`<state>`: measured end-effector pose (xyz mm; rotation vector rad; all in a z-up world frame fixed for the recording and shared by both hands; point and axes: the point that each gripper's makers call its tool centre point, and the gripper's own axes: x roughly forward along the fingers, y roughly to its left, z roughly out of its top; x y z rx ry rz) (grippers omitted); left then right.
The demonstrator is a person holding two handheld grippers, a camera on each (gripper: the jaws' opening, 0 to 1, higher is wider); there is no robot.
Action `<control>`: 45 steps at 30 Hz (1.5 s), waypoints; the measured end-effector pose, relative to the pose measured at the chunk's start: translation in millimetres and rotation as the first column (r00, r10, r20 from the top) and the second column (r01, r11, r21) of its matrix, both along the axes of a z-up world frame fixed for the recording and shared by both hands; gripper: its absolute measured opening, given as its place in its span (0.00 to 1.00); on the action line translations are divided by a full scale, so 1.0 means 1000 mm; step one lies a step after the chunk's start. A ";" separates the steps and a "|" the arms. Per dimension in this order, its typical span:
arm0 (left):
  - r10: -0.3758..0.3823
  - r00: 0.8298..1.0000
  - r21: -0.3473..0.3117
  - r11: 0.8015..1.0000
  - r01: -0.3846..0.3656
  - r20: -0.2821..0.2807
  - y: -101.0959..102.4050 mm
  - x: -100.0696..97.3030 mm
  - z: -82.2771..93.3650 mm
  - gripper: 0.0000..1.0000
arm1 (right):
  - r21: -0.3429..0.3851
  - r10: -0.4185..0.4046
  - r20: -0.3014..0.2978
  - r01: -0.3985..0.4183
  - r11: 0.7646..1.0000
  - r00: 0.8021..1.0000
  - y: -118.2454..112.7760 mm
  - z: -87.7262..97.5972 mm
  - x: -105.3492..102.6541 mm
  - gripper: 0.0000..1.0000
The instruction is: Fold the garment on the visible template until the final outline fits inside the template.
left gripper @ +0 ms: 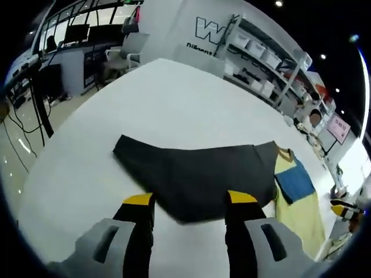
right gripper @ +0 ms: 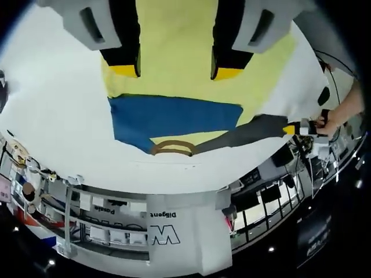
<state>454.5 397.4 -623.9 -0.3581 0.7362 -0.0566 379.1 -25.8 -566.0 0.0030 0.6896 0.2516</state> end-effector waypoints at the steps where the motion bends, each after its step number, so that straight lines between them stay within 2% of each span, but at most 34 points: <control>1: 0.005 1.000 -0.005 1.000 -0.005 -0.005 -0.001 -0.001 -0.002 0.38 | 0.002 0.003 -0.004 -0.003 1.000 1.000 0.001 0.000 -0.001 0.47; 5: 0.004 1.000 0.013 1.000 -0.004 -0.004 -0.002 -0.002 -0.003 0.33 | 0.020 0.006 -0.010 -0.006 1.000 1.000 0.002 0.004 -0.006 0.51; 7: 0.017 1.000 0.024 1.000 -0.017 -0.005 0.000 -0.001 -0.004 0.28 | 0.039 0.014 -0.023 -0.013 0.999 1.000 0.005 0.006 -0.010 0.53; 8: 0.024 1.000 0.032 0.999 -0.024 -0.008 0.002 -0.002 -0.005 0.23 | 0.043 0.023 -0.022 -0.022 0.999 0.999 0.006 0.008 -0.012 0.55; 11: 0.057 0.998 0.041 0.998 -0.056 -0.036 0.009 -0.006 -0.010 0.01 | 0.048 0.039 -0.036 -0.037 0.998 0.999 0.007 0.008 -0.017 0.57; 12: 0.071 0.996 0.055 0.996 -0.068 -0.048 0.012 -0.009 -0.013 0.00 | 0.046 0.045 -0.042 -0.043 0.998 0.998 0.008 0.008 -0.019 0.57; 13: 0.077 0.997 0.071 0.995 -0.075 -0.029 0.017 -0.006 -0.012 0.00 | 0.044 0.048 -0.051 -0.045 0.998 0.998 0.008 0.007 -0.021 0.57; 16: 0.013 0.999 0.101 0.995 -0.010 -0.031 0.012 -0.008 -0.008 0.00 | 0.032 0.060 -0.067 -0.058 0.998 0.996 0.007 0.005 -0.025 0.59; 19: 0.014 1.000 0.106 0.994 -0.013 -0.016 0.009 -0.005 -0.002 0.00 | 0.029 0.069 -0.071 -0.067 0.997 0.995 0.007 0.005 -0.028 0.61; 21: 0.015 1.000 0.097 0.995 -0.016 0.010 0.008 -0.001 0.006 0.00 | 0.028 0.074 -0.070 -0.072 0.997 0.995 0.006 0.006 -0.031 0.62; 23: 0.014 1.000 0.096 0.995 -0.015 0.012 0.008 -0.001 0.007 0.00 | 0.028 0.075 -0.070 -0.073 0.997 0.995 0.006 0.006 -0.031 0.63; 27: 0.005 0.998 0.091 0.996 -0.011 0.067 0.001 0.007 0.027 0.00 | 0.018 0.090 -0.087 -0.089 0.996 0.992 0.004 0.006 -0.039 0.64; 31: -0.010 0.994 0.087 0.996 0.001 0.105 -0.005 0.012 0.040 0.00 | 0.006 0.091 -0.092 -0.091 0.996 0.992 0.001 0.006 -0.044 0.65; 39: -0.018 0.993 0.073 0.997 0.009 0.113 -0.013 0.014 0.043 0.00 | 0.001 0.082 -0.096 -0.083 0.997 0.992 -0.003 0.008 -0.051 0.65; 43: -0.022 0.989 0.067 0.998 0.012 0.149 -0.022 0.024 0.056 0.00 | -0.008 0.084 -0.096 -0.085 0.996 0.992 -0.005 0.009 -0.052 0.65; 45: -0.039 0.983 0.059 0.998 0.029 0.179 -0.035 0.032 0.065 0.00 | -0.008 0.082 -0.096 -0.083 0.997 0.992 -0.006 0.009 -0.054 0.65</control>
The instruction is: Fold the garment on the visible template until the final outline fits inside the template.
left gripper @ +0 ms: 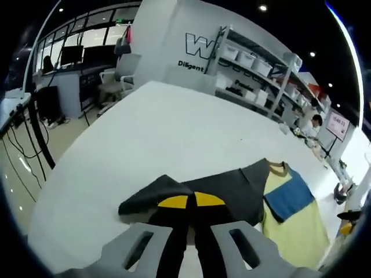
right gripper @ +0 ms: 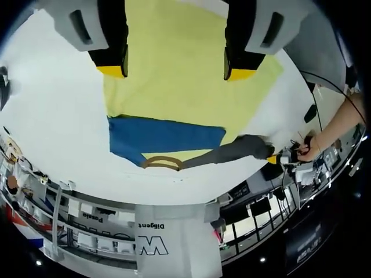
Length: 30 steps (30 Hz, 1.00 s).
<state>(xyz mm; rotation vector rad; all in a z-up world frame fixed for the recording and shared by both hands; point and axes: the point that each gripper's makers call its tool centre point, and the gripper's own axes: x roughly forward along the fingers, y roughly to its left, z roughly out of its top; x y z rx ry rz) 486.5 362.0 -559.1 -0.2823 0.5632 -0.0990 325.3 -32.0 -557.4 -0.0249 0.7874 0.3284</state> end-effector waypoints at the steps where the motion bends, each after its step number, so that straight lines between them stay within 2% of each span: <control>1: -0.004 1.000 -0.001 1.000 0.004 0.004 -0.002 0.001 0.001 0.00 | 0.000 0.000 -0.001 0.000 1.000 1.000 0.000 0.000 0.000 0.65; 5: -0.041 0.998 -0.048 0.998 0.043 0.048 -0.032 0.009 0.015 0.00 | -0.001 -0.001 -0.004 0.001 1.000 1.000 -0.002 -0.001 -0.001 0.66; 10: -0.087 0.992 -0.049 0.995 0.091 0.092 -0.065 0.015 0.027 0.00 | -0.032 0.005 -0.011 -0.005 0.999 1.000 -0.006 -0.003 -0.001 0.66; 13: -0.113 0.987 -0.037 0.992 0.118 0.116 -0.082 0.018 0.033 0.00 | -0.027 0.004 -0.010 -0.005 1.000 1.000 -0.006 -0.003 -0.001 0.66; 15: -0.131 0.984 -0.031 0.990 0.136 0.122 -0.095 0.021 0.034 0.00 | -0.022 0.002 -0.013 -0.002 1.000 1.000 -0.008 -0.003 0.000 0.67; 18: -0.156 0.978 -0.071 0.984 0.167 0.136 -0.120 0.025 0.038 0.00 | -0.016 0.000 -0.013 0.000 1.000 1.000 -0.008 -0.003 0.000 0.67; 21: -0.195 0.971 -0.046 0.978 0.203 0.140 -0.141 0.029 0.041 0.00 | -0.011 -0.009 -0.017 0.009 1.000 1.000 -0.009 -0.004 0.000 0.67; 24: -0.233 0.960 -0.062 0.968 0.245 0.158 -0.165 0.032 0.047 0.00 | -0.008 -0.013 -0.014 0.013 1.000 1.000 -0.011 -0.003 0.001 0.67; 30: -0.276 0.945 -0.058 0.956 0.289 0.174 -0.190 0.037 0.053 0.00 | -0.003 -0.022 -0.019 0.022 1.000 1.000 -0.015 -0.005 0.000 0.67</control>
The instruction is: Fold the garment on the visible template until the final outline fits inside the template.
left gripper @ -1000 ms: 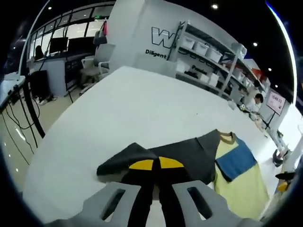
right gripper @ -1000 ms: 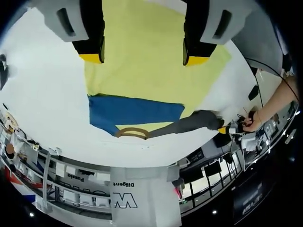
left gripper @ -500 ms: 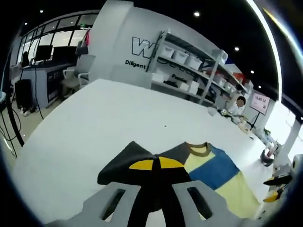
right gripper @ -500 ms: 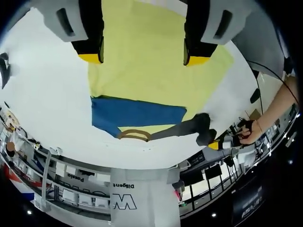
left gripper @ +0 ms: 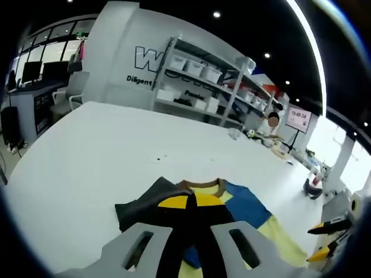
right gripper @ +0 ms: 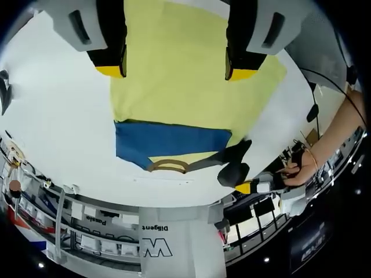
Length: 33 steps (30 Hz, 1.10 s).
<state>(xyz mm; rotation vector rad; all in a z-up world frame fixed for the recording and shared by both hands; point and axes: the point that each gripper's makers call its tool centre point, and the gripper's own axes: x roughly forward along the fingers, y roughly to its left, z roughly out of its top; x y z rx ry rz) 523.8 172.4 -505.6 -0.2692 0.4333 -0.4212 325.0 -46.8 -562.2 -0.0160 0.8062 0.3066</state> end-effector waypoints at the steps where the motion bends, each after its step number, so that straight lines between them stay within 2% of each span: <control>1: -0.008 1.000 0.001 1.000 0.008 0.003 -0.006 0.001 0.000 0.00 | 0.002 -0.004 0.000 0.004 1.000 1.000 -0.001 0.000 0.000 0.67; 4: -0.042 0.999 0.007 0.999 0.042 0.012 -0.026 0.002 0.001 0.00 | 0.007 -0.017 0.001 0.017 1.000 1.000 -0.005 0.000 -0.001 0.67; 6: -0.062 0.997 0.044 0.997 0.060 0.038 -0.039 0.005 0.002 0.00 | 0.008 -0.031 0.003 0.031 0.999 1.000 -0.010 0.000 -0.001 0.67; 8: -0.080 0.996 0.029 0.996 0.079 0.040 -0.053 0.007 0.003 0.00 | 0.002 -0.041 0.005 0.041 0.999 0.999 -0.014 0.000 -0.002 0.67; 12: -0.124 0.989 0.078 0.990 0.118 0.078 -0.081 0.009 0.003 0.00 | 0.008 -0.066 0.015 0.066 0.998 0.998 -0.020 0.001 0.000 0.68; 13: -0.126 0.989 0.085 0.989 0.119 0.079 -0.086 0.009 0.001 0.00 | 0.021 -0.073 0.019 0.072 0.997 0.997 -0.019 0.002 0.000 0.68; 14: -0.144 0.988 0.076 0.987 0.140 0.048 -0.093 0.007 -0.007 0.00 | 0.040 -0.084 0.022 0.083 0.996 0.996 -0.019 0.003 0.002 0.68; 15: -0.160 0.986 0.074 0.985 0.157 0.043 -0.101 0.005 -0.012 0.00 | 0.035 -0.088 0.022 0.087 0.996 0.996 -0.022 0.003 0.002 0.68; 18: -0.207 0.977 0.137 0.970 0.199 0.042 -0.115 0.000 -0.027 0.00 | -0.010 -0.101 0.023 0.101 0.995 0.995 -0.030 0.001 0.004 0.68; 25: -0.244 0.970 0.195 0.950 0.242 -0.016 -0.131 -0.001 -0.063 0.00 | 0.011 -0.126 0.019 0.126 0.992 0.992 -0.037 -0.004 0.006 0.67; 29: -0.296 0.955 0.226 0.930 0.291 -0.012 -0.141 -0.006 -0.069 0.00 | 0.006 -0.140 0.009 0.140 0.990 0.990 -0.043 -0.009 0.006 0.67; 32: -0.392 0.920 0.222 0.896 0.383 -0.007 -0.158 -0.019 -0.070 0.03 | 0.010 -0.156 0.006 0.156 0.988 0.988 -0.044 -0.010 0.006 0.67; 33: -0.408 0.913 0.208 0.893 0.399 -0.001 -0.163 -0.023 -0.068 0.04 | 0.005 -0.159 0.003 0.159 0.987 0.987 -0.045 -0.011 0.007 0.67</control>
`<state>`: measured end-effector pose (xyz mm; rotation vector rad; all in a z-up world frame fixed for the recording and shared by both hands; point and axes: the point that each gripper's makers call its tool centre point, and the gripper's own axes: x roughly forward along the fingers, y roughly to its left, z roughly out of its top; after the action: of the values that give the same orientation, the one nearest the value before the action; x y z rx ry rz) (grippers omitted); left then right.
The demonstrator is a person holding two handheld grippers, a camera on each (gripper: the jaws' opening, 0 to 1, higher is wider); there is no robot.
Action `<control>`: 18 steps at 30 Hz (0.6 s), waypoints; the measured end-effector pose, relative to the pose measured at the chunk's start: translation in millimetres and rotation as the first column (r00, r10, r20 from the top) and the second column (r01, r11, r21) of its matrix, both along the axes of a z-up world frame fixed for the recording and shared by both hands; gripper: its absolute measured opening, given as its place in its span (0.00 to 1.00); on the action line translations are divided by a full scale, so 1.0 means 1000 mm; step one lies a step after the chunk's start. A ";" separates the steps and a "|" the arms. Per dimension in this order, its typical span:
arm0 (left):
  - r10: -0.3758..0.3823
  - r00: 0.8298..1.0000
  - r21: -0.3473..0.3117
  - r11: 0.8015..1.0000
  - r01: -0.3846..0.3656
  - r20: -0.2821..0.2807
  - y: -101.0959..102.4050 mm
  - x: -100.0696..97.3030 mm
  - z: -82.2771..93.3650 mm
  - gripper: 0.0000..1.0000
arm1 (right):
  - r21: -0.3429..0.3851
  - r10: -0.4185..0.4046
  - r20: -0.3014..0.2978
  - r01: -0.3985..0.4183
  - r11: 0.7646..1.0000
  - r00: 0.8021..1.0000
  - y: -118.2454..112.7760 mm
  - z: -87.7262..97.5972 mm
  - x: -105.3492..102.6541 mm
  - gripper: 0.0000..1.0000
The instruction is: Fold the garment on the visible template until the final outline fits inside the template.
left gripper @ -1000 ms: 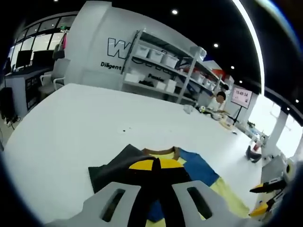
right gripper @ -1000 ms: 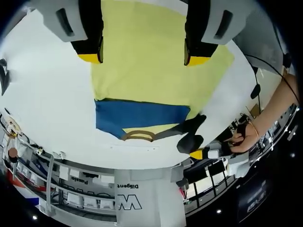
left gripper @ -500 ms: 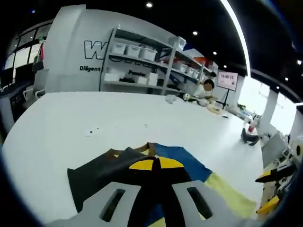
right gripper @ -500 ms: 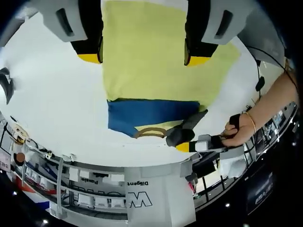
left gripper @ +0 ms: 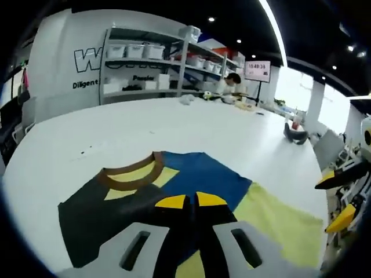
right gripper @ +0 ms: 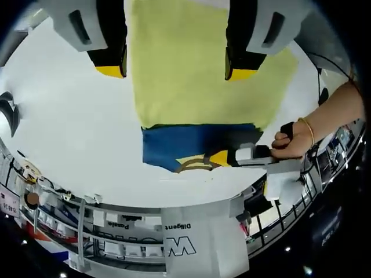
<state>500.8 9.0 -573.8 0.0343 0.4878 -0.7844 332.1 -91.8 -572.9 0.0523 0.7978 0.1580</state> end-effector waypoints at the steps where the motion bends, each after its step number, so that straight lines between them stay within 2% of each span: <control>1: -0.014 1.000 -0.003 1.000 0.014 0.004 -0.003 -0.002 0.001 0.06 | -0.003 -0.001 0.001 0.001 1.000 1.000 0.000 0.000 0.001 0.67; 5: -0.036 0.999 0.002 0.999 0.036 0.039 -0.008 -0.001 0.009 0.22 | -0.011 -0.011 0.003 0.011 1.000 1.000 -0.001 0.000 0.003 0.66; 9: -0.027 0.998 0.016 1.000 0.026 0.058 0.003 0.002 0.018 0.35 | -0.015 -0.014 0.008 0.014 1.000 1.000 0.000 0.001 0.007 0.66; 11: 0.023 0.998 0.080 0.996 -0.028 0.061 0.029 0.009 0.015 0.37 | -0.024 -0.007 0.015 0.007 1.000 1.000 0.003 0.003 0.009 0.65; 14: 0.093 0.993 0.157 0.982 -0.103 0.069 0.060 0.014 0.011 0.32 | -0.036 0.003 0.038 -0.002 0.999 0.999 0.009 0.007 0.018 0.63; 15: 0.124 0.991 0.161 0.978 -0.132 0.056 0.072 0.013 0.009 0.33 | -0.034 0.005 0.043 -0.004 0.999 0.999 0.011 0.008 0.020 0.63; 16: 0.121 0.991 0.154 0.980 -0.128 0.057 0.074 0.014 0.010 0.34 | -0.031 0.009 0.049 -0.007 1.000 0.999 0.013 0.009 0.021 0.63; 17: 0.145 0.988 0.143 0.978 -0.151 0.054 0.087 0.014 0.010 0.36 | -0.021 0.023 0.078 -0.021 1.000 0.997 0.024 0.014 0.031 0.63; 18: 0.159 0.986 0.137 0.977 -0.165 0.052 0.091 0.015 0.010 0.37 | -0.020 0.028 0.082 -0.026 0.999 0.996 0.027 0.015 0.033 0.62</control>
<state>515.5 100.3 -563.3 0.1399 0.5007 -0.5874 365.4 -64.8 -558.1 0.0167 0.7175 0.1769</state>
